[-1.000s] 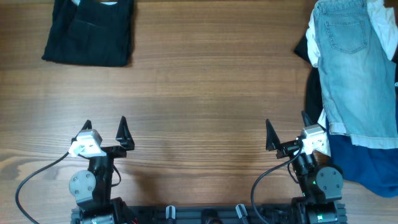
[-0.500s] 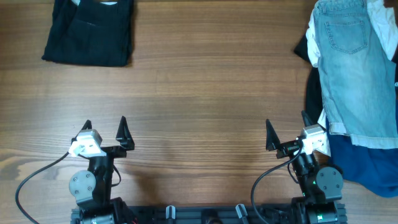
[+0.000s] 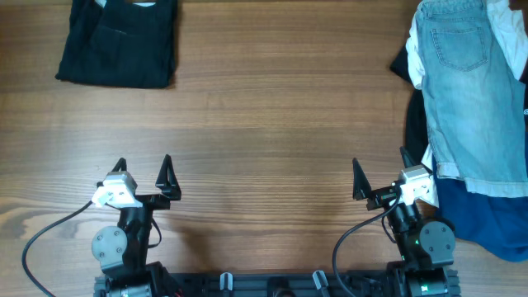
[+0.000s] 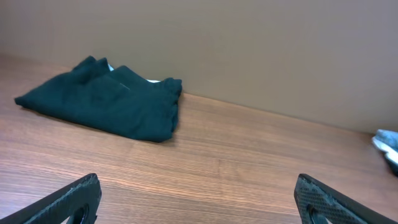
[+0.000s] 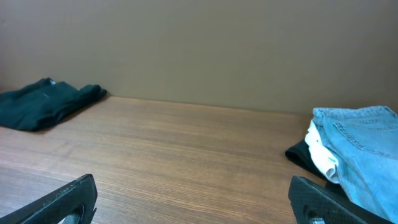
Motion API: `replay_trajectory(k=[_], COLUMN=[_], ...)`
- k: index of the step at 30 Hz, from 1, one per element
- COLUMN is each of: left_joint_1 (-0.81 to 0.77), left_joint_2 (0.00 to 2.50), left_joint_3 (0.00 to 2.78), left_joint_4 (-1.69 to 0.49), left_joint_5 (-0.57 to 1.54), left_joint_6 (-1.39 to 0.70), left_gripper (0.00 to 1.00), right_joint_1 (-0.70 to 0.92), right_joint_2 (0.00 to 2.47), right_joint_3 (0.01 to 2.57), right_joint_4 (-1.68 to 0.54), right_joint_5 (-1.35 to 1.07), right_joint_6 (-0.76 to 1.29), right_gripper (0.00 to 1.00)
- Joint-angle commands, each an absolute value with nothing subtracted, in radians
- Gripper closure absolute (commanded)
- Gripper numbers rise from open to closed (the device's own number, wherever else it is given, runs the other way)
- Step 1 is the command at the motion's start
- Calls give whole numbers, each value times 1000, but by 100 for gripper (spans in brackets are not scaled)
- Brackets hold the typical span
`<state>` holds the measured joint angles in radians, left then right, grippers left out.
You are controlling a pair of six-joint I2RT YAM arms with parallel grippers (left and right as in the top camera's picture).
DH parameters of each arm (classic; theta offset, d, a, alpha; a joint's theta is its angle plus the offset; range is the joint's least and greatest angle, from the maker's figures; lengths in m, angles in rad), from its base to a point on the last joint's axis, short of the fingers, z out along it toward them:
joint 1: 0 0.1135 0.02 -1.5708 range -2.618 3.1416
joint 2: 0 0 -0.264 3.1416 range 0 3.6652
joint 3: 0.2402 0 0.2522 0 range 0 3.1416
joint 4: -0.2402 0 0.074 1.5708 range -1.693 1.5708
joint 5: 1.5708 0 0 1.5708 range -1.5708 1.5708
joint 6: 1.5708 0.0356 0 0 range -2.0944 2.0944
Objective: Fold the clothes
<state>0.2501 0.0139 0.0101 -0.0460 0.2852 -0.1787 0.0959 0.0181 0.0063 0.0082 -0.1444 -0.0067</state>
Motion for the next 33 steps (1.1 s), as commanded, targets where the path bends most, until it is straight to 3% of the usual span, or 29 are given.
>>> replay_trajectory(k=[1,5,12,18,24,29,33], left_joint_1=[257,257,257,257,257,257,257], left_joint_2=[7,49,332,639,955,1122,1177], left_joint_3=[9,85,245,524,874,988,987], left_joint_4=[-46,-86,-102,-255,-551,-595,-592], left_joint_5=[318,324,326,345,340,357,370], left_joint_6=[-273,-278,-277,-266,-266,-266,-270], left_gripper=[0,0,0,0,0,0,0], right_joint_1=[98,98,98,98,98,98,98], right_joint_2=[5,59,289,593,1001,1401,1557], right_joint_3=[10,36,96,360,791,1183,1245], right_joint_4=[35,78,200,160,-126,-509,-513], right_joint_5=[-126,-126,-131,-140,-168,-183,-206], right_joint_6=[-34,-35,-53,-54,-63,-79,-80], right_gripper=[0,0,0,0,0,0,0])
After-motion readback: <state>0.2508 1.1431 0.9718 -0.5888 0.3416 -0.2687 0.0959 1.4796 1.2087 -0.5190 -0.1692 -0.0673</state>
